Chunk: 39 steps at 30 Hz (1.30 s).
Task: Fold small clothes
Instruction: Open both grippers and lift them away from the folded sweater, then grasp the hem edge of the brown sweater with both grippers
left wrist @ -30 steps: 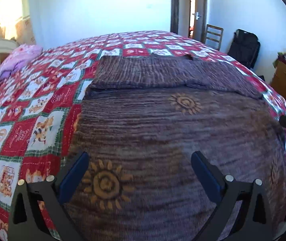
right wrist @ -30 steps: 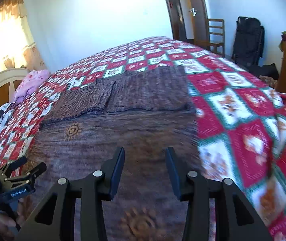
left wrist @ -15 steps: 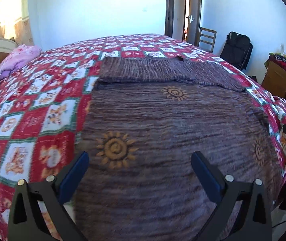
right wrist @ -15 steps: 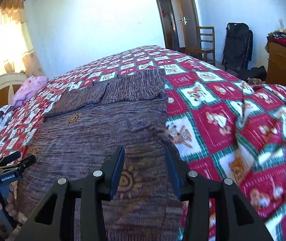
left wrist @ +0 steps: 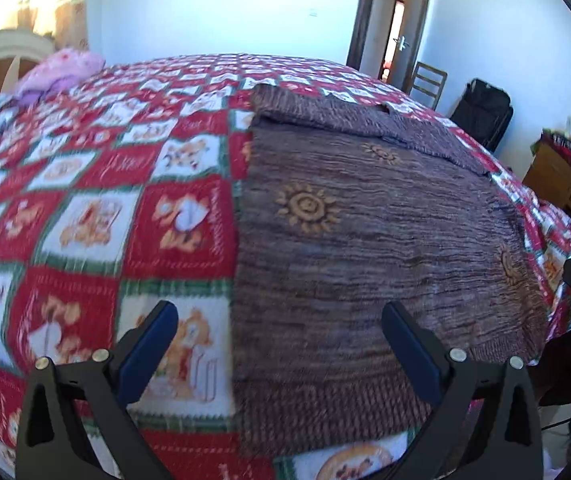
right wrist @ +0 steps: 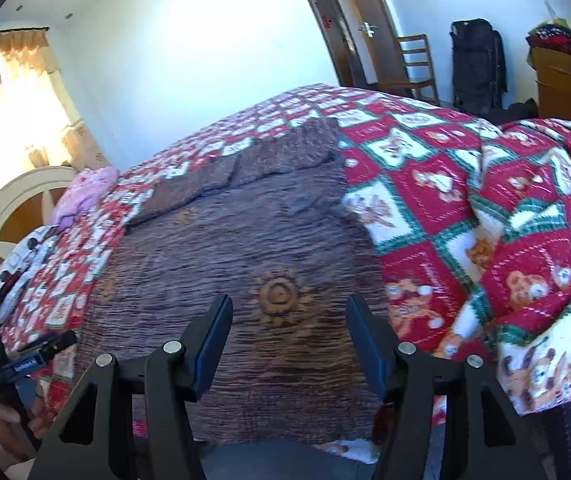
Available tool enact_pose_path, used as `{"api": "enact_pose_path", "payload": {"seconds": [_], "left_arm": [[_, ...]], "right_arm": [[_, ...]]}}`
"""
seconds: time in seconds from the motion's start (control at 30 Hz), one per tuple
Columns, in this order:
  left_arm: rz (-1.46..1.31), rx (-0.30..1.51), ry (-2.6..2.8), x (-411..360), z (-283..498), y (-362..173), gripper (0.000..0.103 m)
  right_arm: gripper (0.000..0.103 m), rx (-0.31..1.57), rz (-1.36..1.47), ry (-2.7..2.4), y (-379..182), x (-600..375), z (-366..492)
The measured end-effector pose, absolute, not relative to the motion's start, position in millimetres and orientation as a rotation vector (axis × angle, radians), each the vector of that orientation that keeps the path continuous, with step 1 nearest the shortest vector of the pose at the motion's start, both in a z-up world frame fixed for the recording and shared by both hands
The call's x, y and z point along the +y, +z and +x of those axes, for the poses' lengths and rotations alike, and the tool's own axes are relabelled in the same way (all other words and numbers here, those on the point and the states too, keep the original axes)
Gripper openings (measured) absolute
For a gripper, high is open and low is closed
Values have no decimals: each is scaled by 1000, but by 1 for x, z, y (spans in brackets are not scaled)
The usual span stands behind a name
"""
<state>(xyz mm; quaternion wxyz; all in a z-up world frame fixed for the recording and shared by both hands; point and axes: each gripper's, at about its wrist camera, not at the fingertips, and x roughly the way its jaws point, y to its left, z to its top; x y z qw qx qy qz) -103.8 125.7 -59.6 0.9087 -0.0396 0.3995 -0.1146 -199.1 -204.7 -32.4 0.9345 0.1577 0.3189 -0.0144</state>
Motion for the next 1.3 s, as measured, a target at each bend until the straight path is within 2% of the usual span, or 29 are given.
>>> {"api": "enact_pose_path", "payload": {"seconds": [0.07,0.13,0.27,0.3,0.47,0.53,0.57,0.6,1.0,1.3], "left_arm": [[-122,846,-254,134,-105,-64,102],[-147,874,-265,139,-106,-69,96],[-230,941,-335,150,-109,-82,69],[-232,944,-338,151,-110,-84,66],[-204,954,-382,143,-113,-84,63],[-200,959,-404,141,-113,-84,43],[-198,974,-415,140,-113,-86,23],[-197,999,-419,139,-111,-90,11],[-266,1007,-480,140,-107,-66,11],[-152,972,-532,119,-94,-41,11]], "right_arm": [[60,649,307,7,-30,-195,-199],[60,655,271,57,-26,-177,-199],[60,656,183,125,-22,-144,-198],[60,660,160,149,-21,-134,-198],[60,694,97,246,-27,-99,-191],[60,715,51,296,-31,-80,-188],[60,718,35,312,-32,-73,-187],[60,722,12,336,-34,-63,-185],[60,781,-115,584,-48,3,-171],[60,866,-251,721,-80,51,-154]]}}
